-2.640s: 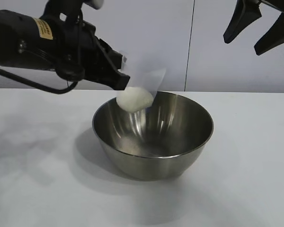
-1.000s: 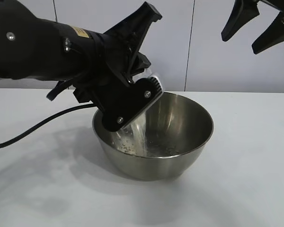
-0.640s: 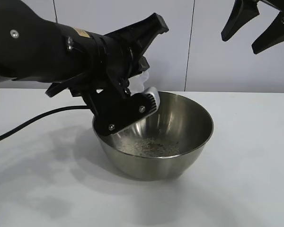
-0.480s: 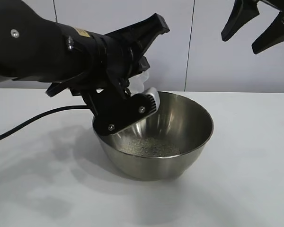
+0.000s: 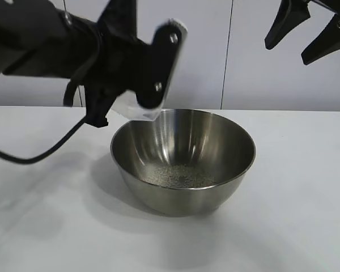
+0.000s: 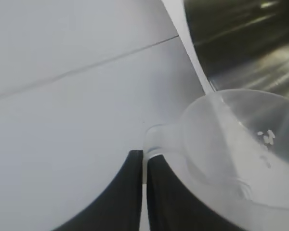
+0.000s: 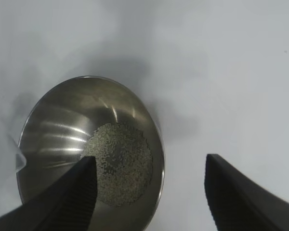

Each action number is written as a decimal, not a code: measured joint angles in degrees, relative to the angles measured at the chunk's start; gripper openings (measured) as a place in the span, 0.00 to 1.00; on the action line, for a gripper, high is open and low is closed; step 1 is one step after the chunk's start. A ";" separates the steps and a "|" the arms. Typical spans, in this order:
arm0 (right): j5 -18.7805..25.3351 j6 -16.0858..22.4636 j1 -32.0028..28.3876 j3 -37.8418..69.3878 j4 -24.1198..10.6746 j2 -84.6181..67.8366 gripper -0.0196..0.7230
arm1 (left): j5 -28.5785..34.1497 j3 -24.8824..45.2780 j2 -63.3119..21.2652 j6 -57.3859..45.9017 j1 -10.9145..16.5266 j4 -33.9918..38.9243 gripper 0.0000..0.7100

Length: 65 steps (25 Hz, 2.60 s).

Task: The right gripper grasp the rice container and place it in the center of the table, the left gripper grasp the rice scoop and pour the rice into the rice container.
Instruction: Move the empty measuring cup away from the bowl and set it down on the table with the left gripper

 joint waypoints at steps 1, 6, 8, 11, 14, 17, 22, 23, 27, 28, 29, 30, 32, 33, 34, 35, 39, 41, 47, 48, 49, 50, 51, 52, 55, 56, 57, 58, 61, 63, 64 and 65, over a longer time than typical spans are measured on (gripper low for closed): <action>0.00 0.00 0.00 0.00 0.00 0.00 0.62 | 2.81 -0.25 -0.65 -3.87 2.27 0.00 0.01; 0.00 0.00 0.00 0.00 0.00 0.00 0.62 | 16.10 -1.05 -1.24 -21.45 12.60 0.47 0.01; 0.00 0.00 0.00 0.00 0.00 0.00 0.62 | 19.43 -1.05 -1.24 -24.19 15.49 0.10 0.01; -0.07 0.00 0.00 0.00 0.00 0.00 0.62 | 24.89 -1.05 -1.24 -22.85 19.67 -5.57 0.01; -0.21 0.00 0.00 0.00 0.00 0.00 0.62 | 34.32 -1.05 -1.24 -16.15 25.07 -18.36 0.01; -0.21 0.00 0.00 0.00 0.00 0.00 0.62 | 43.80 -0.28 -1.24 -8.17 31.09 -31.83 0.01; -0.47 0.00 0.00 0.00 0.00 0.00 0.62 | 48.58 2.44 -1.24 9.61 34.66 -34.95 0.01; -0.53 0.00 0.00 0.00 0.00 0.00 0.62 | 49.05 3.02 -1.24 15.25 34.66 -34.95 0.01; -1.04 0.00 0.00 0.00 0.00 0.00 0.62 | 51.54 3.57 1.87 30.61 34.66 -34.95 0.01; -1.04 0.00 0.00 0.00 0.00 0.00 0.62 | 51.55 3.57 3.30 32.30 34.66 -35.03 0.01; -1.04 0.00 0.00 0.00 0.00 0.00 0.62 | 51.47 3.57 5.27 33.41 34.66 -35.08 0.01; -1.04 0.00 0.00 0.00 0.00 0.00 0.62 | 51.41 3.57 7.41 34.48 34.66 -35.15 0.01; -1.06 0.00 0.00 0.00 0.00 0.00 0.62 | 50.95 3.57 11.30 36.44 34.66 -35.20 0.01; -1.06 0.00 0.00 0.00 0.00 0.00 0.62 | 50.84 3.57 13.25 37.14 34.79 -35.21 0.01; -1.06 0.00 0.00 0.00 0.00 0.00 0.62 | 50.83 3.57 15.01 37.91 34.97 -35.27 0.01; -1.06 0.00 0.00 0.00 0.00 0.00 0.62 | 50.94 3.57 16.32 38.59 35.10 -35.33 0.01; -1.06 0.00 0.00 0.00 0.00 0.00 0.62 | 51.01 2.56 21.17 40.09 35.36 -35.37 0.01; -1.06 0.00 0.00 0.00 0.00 0.00 0.62 | 51.01 1.27 22.76 40.20 35.36 -35.49 0.01; -1.06 0.00 0.00 0.00 0.00 0.00 0.62 | 49.73 -2.00 25.73 42.92 35.36 -35.75 0.01; -1.06 0.00 0.00 0.00 0.00 0.00 0.62 | 49.31 -2.21 26.43 43.40 35.36 -35.75 0.01; -1.06 0.00 0.00 0.00 0.00 0.00 0.62 | 48.79 -2.20 26.96 43.91 35.36 -35.75 0.01; -1.06 0.00 0.00 0.00 0.00 0.00 0.62 | 48.51 -2.20 27.51 44.30 35.39 -35.75 0.01; -1.06 0.00 0.00 0.00 0.00 0.00 0.62 | 48.38 -2.20 27.79 44.55 35.42 -35.75 0.01; -1.06 0.00 0.00 0.00 0.00 0.00 0.62 | 48.31 -2.20 27.92 44.94 35.42 -35.75 0.01; -1.06 0.00 0.00 0.00 0.00 0.00 0.62 | 48.09 -2.20 27.92 45.59 35.42 -35.77 0.01; -1.06 0.00 0.00 0.00 0.00 0.00 0.62 | 47.57 -2.20 27.92 45.59 35.42 -35.82 0.01; -1.06 0.00 0.00 0.00 0.00 0.00 0.62 | 47.08 -2.20 27.92 45.59 35.42 -35.89 0.01; -1.06 0.00 0.00 0.00 0.00 0.00 0.62 | 46.76 -2.20 27.92 45.54 35.42 -36.14 0.01; -1.11 0.00 0.00 0.00 0.00 0.00 0.62 | 45.70 -2.20 27.92 45.34 35.42 -36.42 0.03; -1.11 0.00 0.00 0.00 0.00 0.00 0.62 | 45.25 -2.20 27.92 45.34 35.42 -36.42 0.07; -1.11 0.00 0.00 0.00 0.00 0.00 0.62 | 44.95 -2.20 27.92 45.34 35.42 -36.42 0.10; -1.11 0.00 0.00 0.00 0.00 0.00 0.62 | 44.69 -2.20 27.92 45.39 35.42 -36.42 0.15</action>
